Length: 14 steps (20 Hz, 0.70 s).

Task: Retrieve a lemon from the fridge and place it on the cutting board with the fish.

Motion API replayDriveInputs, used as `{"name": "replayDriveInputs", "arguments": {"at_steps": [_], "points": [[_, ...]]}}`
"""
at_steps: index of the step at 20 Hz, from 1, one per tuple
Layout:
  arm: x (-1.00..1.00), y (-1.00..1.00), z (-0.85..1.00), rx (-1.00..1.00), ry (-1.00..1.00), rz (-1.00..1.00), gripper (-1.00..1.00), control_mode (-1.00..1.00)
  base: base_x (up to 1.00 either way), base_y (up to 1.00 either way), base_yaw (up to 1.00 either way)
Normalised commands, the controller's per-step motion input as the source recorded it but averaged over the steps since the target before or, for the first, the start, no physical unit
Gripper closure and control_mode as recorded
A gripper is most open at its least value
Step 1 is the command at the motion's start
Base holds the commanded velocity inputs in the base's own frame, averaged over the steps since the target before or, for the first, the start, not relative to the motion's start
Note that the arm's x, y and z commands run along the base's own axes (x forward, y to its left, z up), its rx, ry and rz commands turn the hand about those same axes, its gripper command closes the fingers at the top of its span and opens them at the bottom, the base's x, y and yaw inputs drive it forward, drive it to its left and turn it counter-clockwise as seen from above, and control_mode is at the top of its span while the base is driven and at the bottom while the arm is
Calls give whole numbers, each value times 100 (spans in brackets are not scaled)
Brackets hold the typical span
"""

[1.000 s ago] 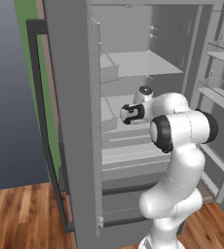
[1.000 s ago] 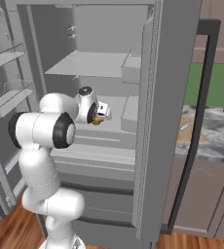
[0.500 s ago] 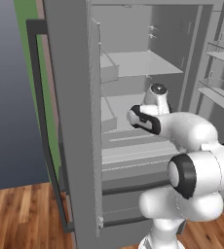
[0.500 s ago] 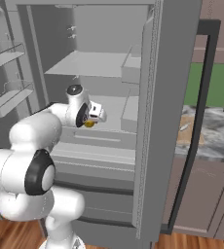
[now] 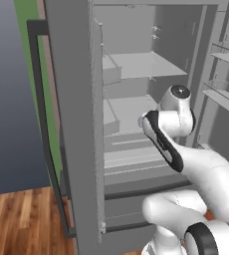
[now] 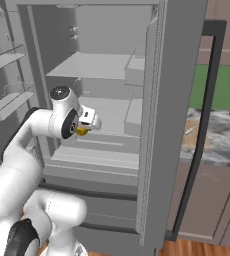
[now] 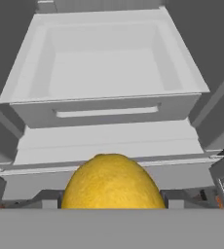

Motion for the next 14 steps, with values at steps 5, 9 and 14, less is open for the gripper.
{"name": "replayDriveInputs", "arguments": {"at_steps": [5,9,14], "points": [[-100,0,71,1,3,0,100,-100,0,0,0],[-100,0,77,1,9,0,100,-100,0,0,0],[-99,0,62,0,10,0,100,-100,0,0,0]]}}
